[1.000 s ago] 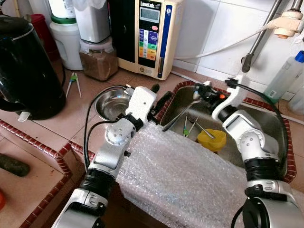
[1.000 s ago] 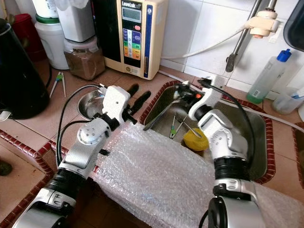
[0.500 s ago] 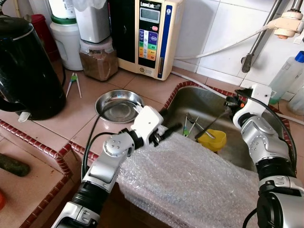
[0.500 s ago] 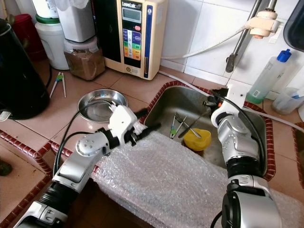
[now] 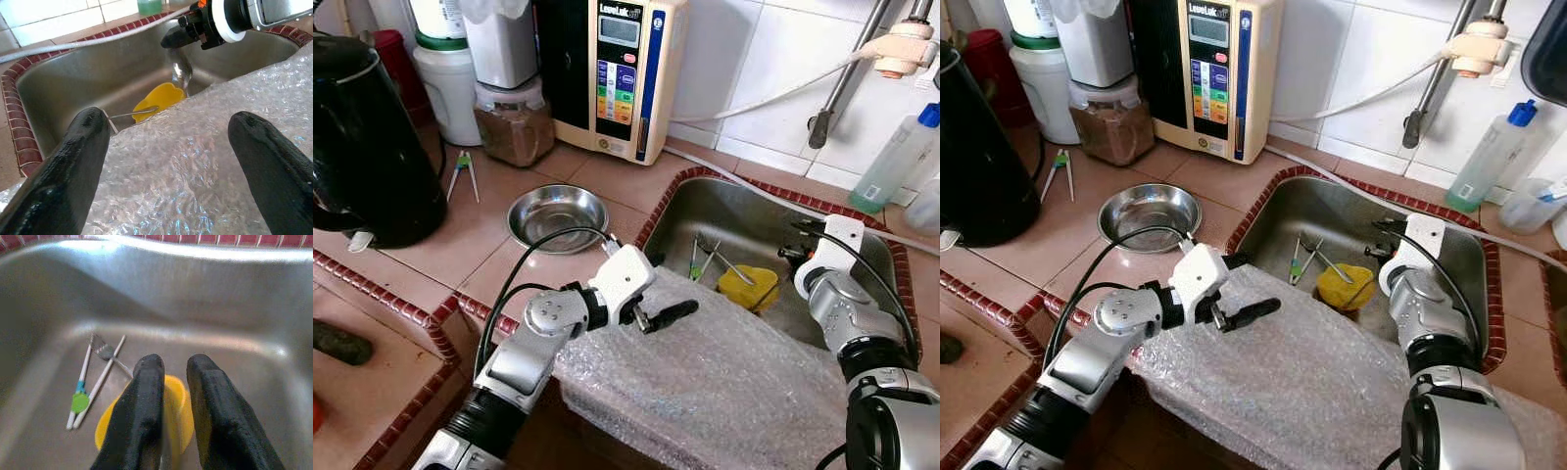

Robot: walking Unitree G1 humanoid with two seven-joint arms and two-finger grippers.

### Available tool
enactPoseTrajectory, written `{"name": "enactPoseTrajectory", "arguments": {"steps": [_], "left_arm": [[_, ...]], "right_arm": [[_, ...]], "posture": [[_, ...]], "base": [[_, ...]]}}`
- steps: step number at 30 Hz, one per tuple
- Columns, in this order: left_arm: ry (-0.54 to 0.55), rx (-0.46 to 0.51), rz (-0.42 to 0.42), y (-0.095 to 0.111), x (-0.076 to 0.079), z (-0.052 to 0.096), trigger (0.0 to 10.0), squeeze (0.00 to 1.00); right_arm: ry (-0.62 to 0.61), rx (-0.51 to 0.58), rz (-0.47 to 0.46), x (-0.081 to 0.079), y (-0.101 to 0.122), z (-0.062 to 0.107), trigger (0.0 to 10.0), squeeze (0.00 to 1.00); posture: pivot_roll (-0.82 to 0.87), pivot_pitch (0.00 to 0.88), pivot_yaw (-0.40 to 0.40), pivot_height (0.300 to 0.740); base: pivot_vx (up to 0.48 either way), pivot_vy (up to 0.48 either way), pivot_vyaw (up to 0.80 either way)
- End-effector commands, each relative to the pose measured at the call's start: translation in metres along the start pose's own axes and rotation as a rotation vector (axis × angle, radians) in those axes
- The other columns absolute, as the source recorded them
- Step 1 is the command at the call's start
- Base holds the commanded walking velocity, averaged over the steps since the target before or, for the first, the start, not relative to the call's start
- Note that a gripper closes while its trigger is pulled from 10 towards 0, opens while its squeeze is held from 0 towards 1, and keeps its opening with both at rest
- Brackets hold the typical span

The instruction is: Kitchen organization

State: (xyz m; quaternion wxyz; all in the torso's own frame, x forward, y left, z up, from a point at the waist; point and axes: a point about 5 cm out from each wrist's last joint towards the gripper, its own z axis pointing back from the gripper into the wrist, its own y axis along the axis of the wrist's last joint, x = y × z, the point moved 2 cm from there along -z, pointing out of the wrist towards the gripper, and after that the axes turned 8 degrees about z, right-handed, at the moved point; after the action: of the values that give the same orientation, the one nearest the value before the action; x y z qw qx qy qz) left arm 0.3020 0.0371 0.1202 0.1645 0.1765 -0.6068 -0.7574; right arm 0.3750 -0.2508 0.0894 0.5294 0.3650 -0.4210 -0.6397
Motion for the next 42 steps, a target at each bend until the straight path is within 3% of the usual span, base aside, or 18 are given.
{"name": "enactPoseTrajectory", "arguments": {"steps": [1,9,16,19,22,26,27,28,29,32,34,36,39,42], "left_arm": [[-0.007,-0.003,-0.020,0.003,0.002,-0.001,10.0,1.00],[0.046,0.010,-0.025,0.005,-0.005,0.000,10.0,1.00],[0.203,0.074,-0.040,0.018,-0.027,0.001,10.0,1.00],[0.344,0.132,-0.001,0.030,-0.048,0.006,10.0,1.00],[0.359,0.135,0.015,0.031,-0.051,0.006,10.0,1.00],[0.443,0.166,0.035,0.037,-0.063,0.011,10.0,1.00],[0.510,0.182,0.041,0.040,-0.072,0.016,10.0,1.00],[0.510,0.182,0.041,0.040,-0.072,0.016,10.0,1.00],[0.619,0.181,0.024,0.041,-0.086,0.024,10.0,1.00],[0.692,0.178,0.010,0.042,-0.094,0.030,10.0,1.00],[0.828,0.184,0.015,0.042,-0.108,0.042,10.0,1.00],[0.828,0.184,0.015,0.042,-0.108,0.042,10.0,1.00],[0.994,0.184,0.124,0.032,-0.126,0.061,10.0,1.00],[1.033,0.176,0.165,0.026,-0.131,0.067,10.0,1.00]], "right_arm": [[0.007,-0.001,-0.005,-0.002,0.002,-0.001,10.0,1.00],[0.071,0.000,-0.022,-0.012,0.000,-0.001,10.0,1.00],[0.105,0.032,-0.013,-0.019,0.005,-0.001,10.0,1.00],[0.236,0.134,-0.025,-0.042,0.020,0.002,10.0,1.00],[0.259,0.149,-0.025,-0.046,0.022,0.003,10.0,1.00],[0.369,0.206,-0.032,-0.064,0.030,0.008,10.0,1.00],[0.450,0.239,-0.032,-0.076,0.034,0.013,10.0,1.00],[0.450,0.239,-0.032,-0.076,0.034,0.013,10.0,1.00],[0.531,0.269,-0.022,-0.087,0.037,0.019,10.0,1.00],[0.601,0.288,-0.014,-0.097,0.038,0.025,10.0,1.00],[0.740,0.311,-0.011,-0.112,0.039,0.038,10.0,1.00],[0.740,0.311,-0.011,-0.112,0.039,0.038,10.0,1.00],[0.898,0.315,0.054,-0.130,0.033,0.057,10.0,1.00],[0.962,0.314,0.071,-0.136,0.032,0.065,10.0,1.00]], "posture": [[-0.02,0.000,-0.059,0.740],[-0.02,0.000,-0.058,0.740],[-0.03,0.000,-0.057,0.740],[-0.03,0.000,-0.055,0.740],[-0.03,0.000,-0.055,0.740],[-0.03,0.000,-0.051,0.740],[-0.03,0.000,-0.052,0.740],[-0.03,0.000,-0.052,0.740],[-0.03,0.000,-0.053,0.740],[-0.03,0.000,-0.054,0.740],[-0.03,0.000,-0.054,0.740],[-0.03,0.000,-0.054,0.740],[-0.03,0.000,-0.055,0.740],[-0.03,0.000,-0.056,0.740]], "base": [[0.000,0.000,0.00],[0.000,0.000,0.00],[0.000,0.000,0.00],[0.000,0.000,0.00],[0.000,0.000,0.00],[0.000,0.000,0.00],[0.000,0.000,0.00],[0.000,0.000,0.00],[0.000,0.000,0.00],[0.000,0.000,0.00],[0.000,0.000,0.00],[0.000,0.000,0.00],[0.000,0.000,0.00],[0.000,0.000,0.00]]}}
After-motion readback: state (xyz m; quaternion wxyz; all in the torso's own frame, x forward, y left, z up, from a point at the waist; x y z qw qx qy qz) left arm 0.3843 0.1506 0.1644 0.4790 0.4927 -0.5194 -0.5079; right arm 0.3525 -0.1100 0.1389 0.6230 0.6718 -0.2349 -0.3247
